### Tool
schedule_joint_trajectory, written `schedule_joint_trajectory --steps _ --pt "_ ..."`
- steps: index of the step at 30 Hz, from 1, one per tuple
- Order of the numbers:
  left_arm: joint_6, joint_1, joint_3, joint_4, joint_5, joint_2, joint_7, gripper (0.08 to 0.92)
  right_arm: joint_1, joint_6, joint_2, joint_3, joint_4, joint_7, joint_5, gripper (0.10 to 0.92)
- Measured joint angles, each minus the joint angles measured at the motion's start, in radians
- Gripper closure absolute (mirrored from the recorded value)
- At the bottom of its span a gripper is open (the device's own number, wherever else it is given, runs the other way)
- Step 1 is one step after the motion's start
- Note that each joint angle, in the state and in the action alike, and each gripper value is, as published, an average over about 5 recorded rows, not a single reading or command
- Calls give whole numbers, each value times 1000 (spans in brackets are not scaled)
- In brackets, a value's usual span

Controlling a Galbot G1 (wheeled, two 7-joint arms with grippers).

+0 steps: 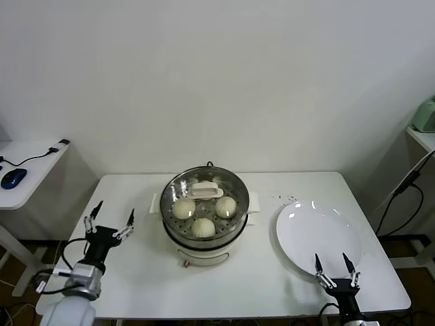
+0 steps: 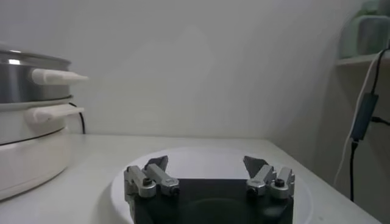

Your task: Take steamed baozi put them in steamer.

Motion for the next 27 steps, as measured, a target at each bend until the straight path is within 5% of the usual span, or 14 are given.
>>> schedule_joint_trajectory --steps 11,27 --pt "-126 31 -22 162 -223 0 25 177 -3 -9 4 0 4 2 -4 203" --pt "-184 54 -20 224 -297 -7 39 177 -9 -14 5 -2 6 3 -4 203"
